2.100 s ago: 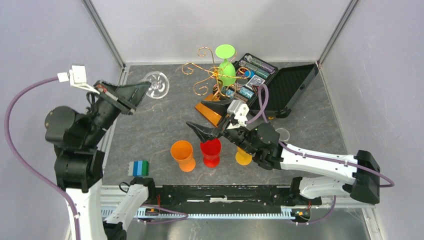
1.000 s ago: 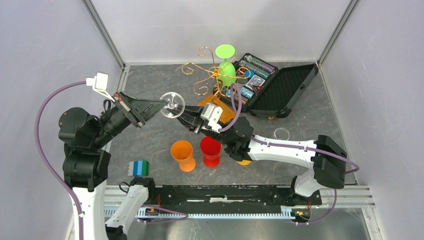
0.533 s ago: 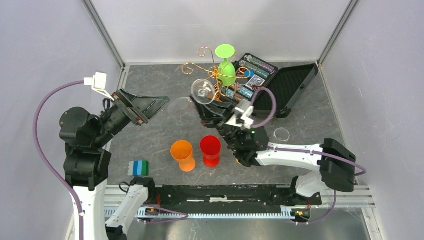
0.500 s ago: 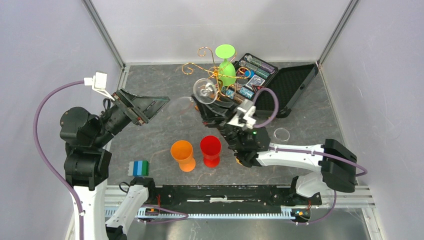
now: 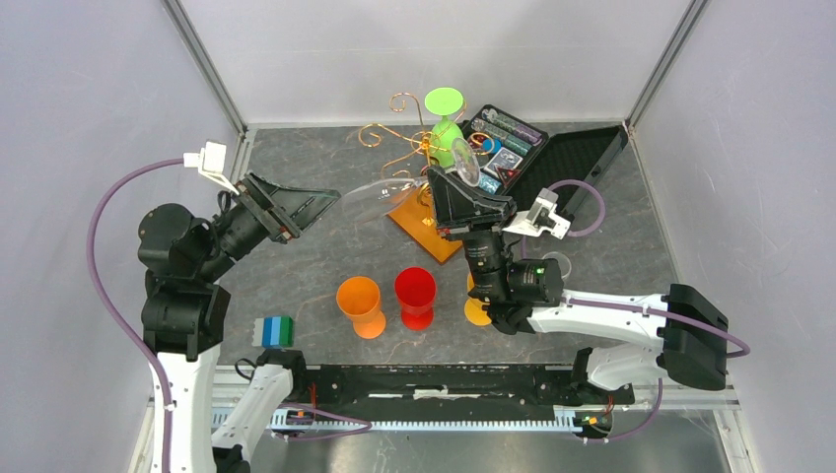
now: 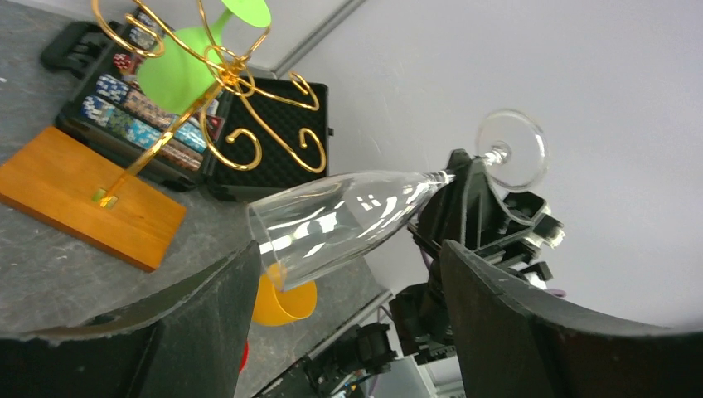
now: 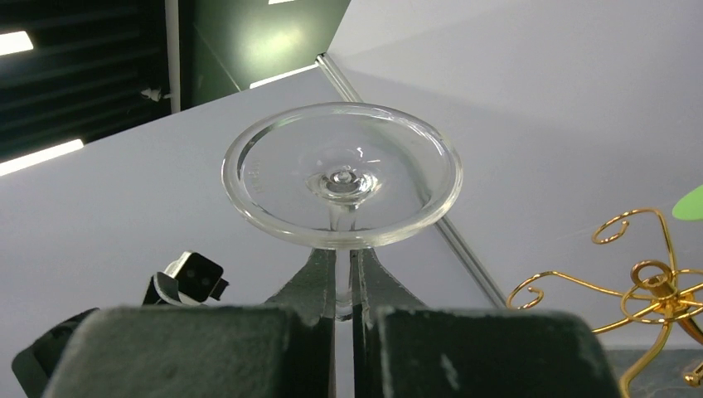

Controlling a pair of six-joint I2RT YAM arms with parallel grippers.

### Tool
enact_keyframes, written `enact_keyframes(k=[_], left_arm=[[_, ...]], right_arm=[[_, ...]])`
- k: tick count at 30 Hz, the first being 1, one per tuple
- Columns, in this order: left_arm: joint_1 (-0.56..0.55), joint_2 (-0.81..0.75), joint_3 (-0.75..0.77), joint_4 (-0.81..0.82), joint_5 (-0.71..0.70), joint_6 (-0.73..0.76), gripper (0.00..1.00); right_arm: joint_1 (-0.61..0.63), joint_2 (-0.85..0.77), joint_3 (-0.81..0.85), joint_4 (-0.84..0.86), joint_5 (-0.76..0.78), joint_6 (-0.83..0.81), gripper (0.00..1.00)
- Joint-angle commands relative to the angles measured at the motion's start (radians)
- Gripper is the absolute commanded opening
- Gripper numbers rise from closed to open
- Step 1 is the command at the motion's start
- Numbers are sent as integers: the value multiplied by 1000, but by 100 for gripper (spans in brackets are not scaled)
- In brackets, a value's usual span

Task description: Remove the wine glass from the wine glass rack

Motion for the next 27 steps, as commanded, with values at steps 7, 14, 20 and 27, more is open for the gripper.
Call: enact_keyframes(k=[7,14,20,27], left_arm=[[-3,5,-21,121,66,-88,73],[-5,8,-70,193,99,-158,71],[-5,4,-76,185,99,-158,65],[-6,1,-73,67,-1,-54,66]], right_arm=[[-3,-41,-10,402,118,118,0],[-4,-34,-16,456,130,162,0],[-9,8,12,483,196,193,0],[-29,36,32,484,210,230,0]])
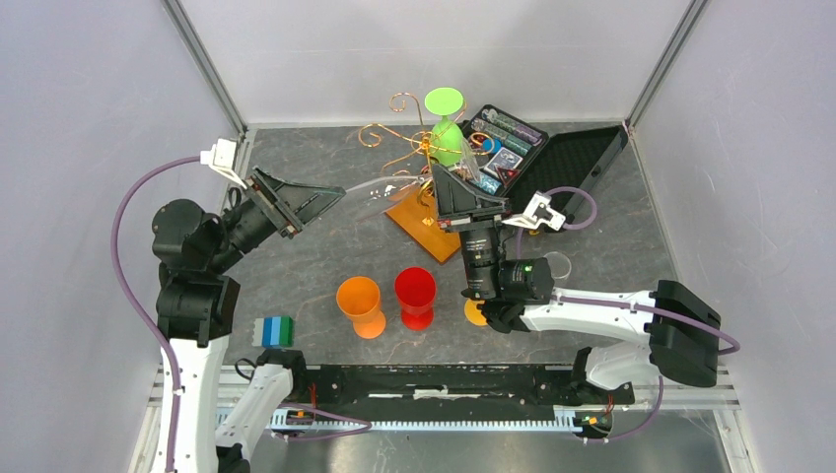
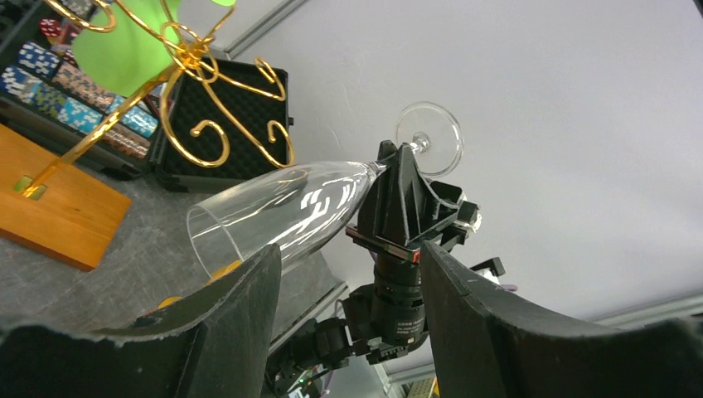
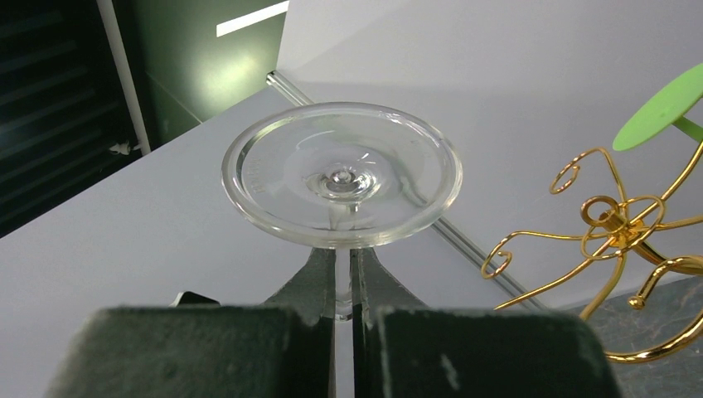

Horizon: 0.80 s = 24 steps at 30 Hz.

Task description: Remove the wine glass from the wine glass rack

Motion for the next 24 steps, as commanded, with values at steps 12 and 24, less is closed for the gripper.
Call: enact_keyframes(k=[12,24], left_arm=[[-7,-4,-144,229,74,-164,65],[-9,9,-139,357,104,-248,45]], right_arm=[[-32,11,70,481,16,125,0],[-32,-2,47,468,16,134,0]])
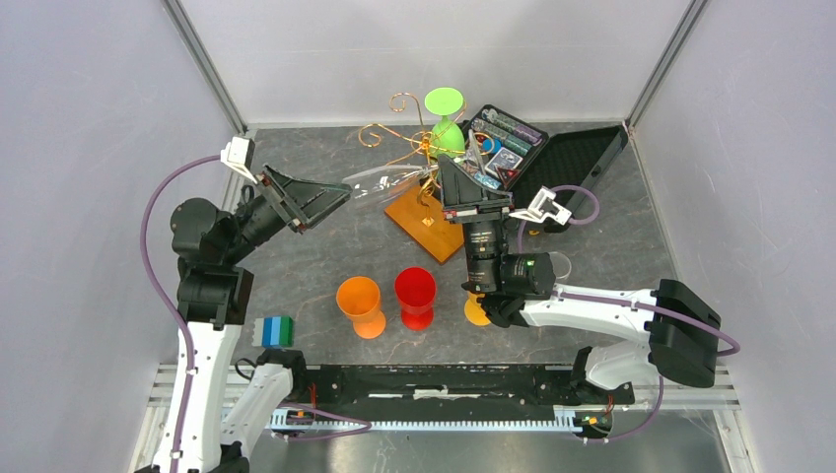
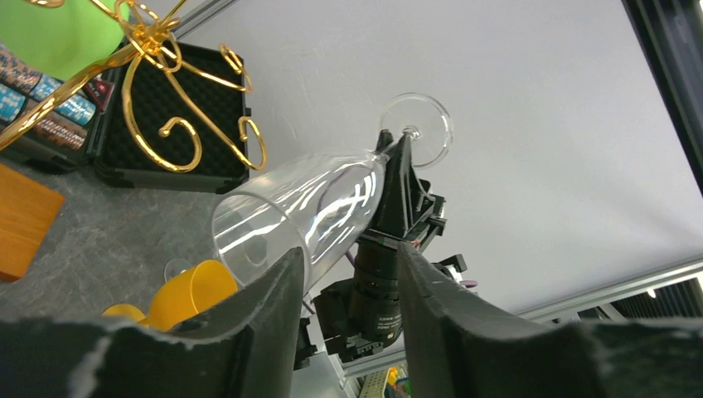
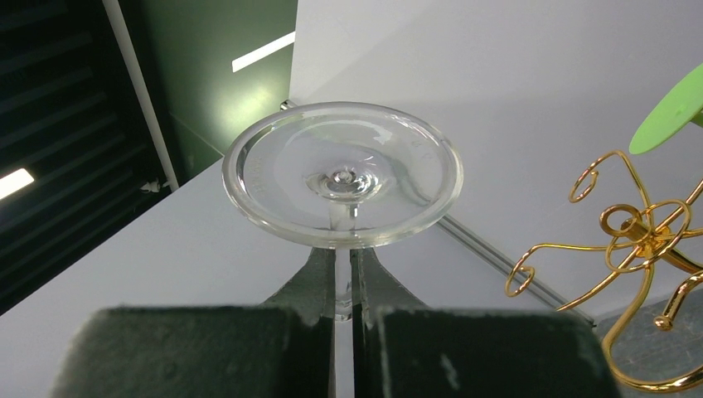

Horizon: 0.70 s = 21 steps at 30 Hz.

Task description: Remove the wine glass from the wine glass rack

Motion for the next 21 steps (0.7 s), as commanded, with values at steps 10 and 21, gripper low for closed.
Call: enact_keyframes(k=[10,21], left_arm=[[-11,11,-84,531,117,-430,39],[-14,64,-61,535,175,-421,17]], right_arm=[[-2,7,33,455,5,89,0],[-3,-1,27,399,1,149,0]])
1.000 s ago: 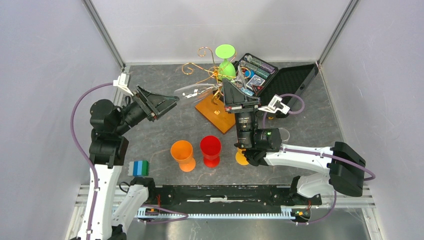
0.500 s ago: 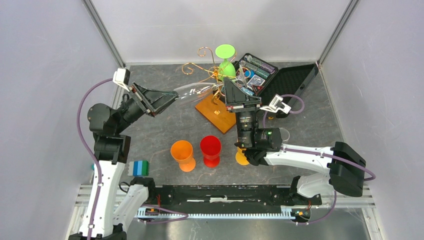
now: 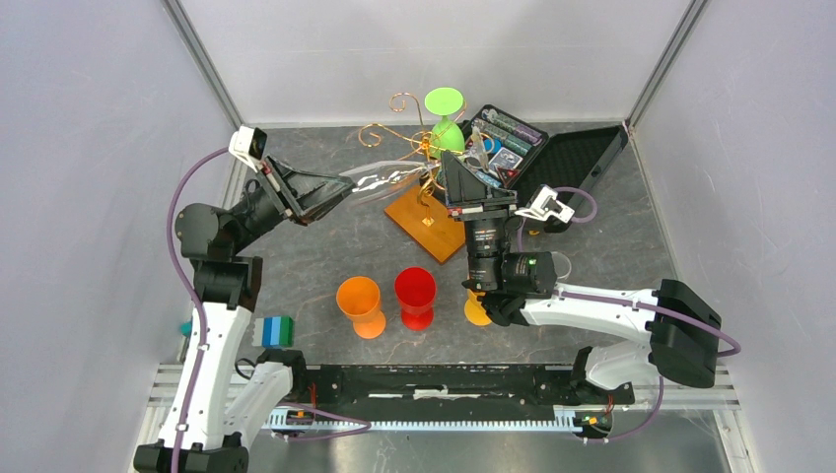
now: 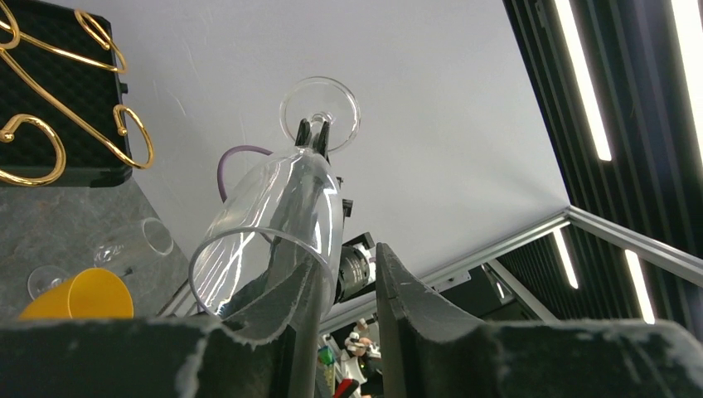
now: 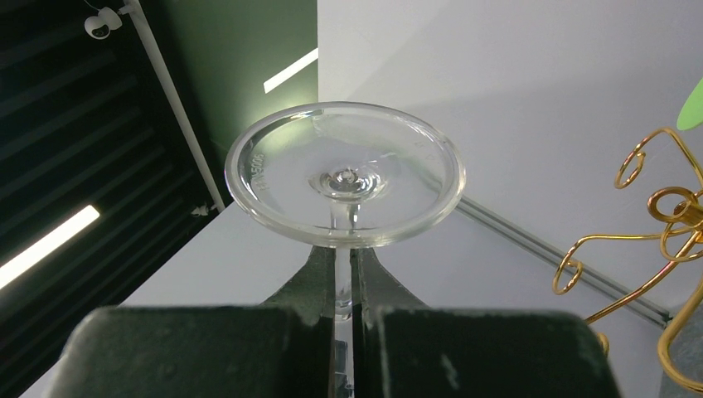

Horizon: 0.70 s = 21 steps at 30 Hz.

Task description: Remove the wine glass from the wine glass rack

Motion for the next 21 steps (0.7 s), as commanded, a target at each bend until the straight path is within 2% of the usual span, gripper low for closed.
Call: enact_keyframes(k=[1,4,12,13,18,21], left_arm=[[-12,7,37,65,58,-27,12],[-12,7,49,34,56,4,2],[-12,7,104,-61,43,157,2],[-12,8,111,-68,40,171,2],[-12,23,137,-67,12,210,2],[-12,25,158,-81,-17,236,2]], right_arm=[[1,2,17,392,-3,5,0],[1,4,16,390,1,3,0],[2,-10,9,371,-7,-19,0],[2,-13,7,367,-7,-23,3],[1,-28,-9,353,-17,-48,29],[1,-30,-11,349,-51,-48,37]])
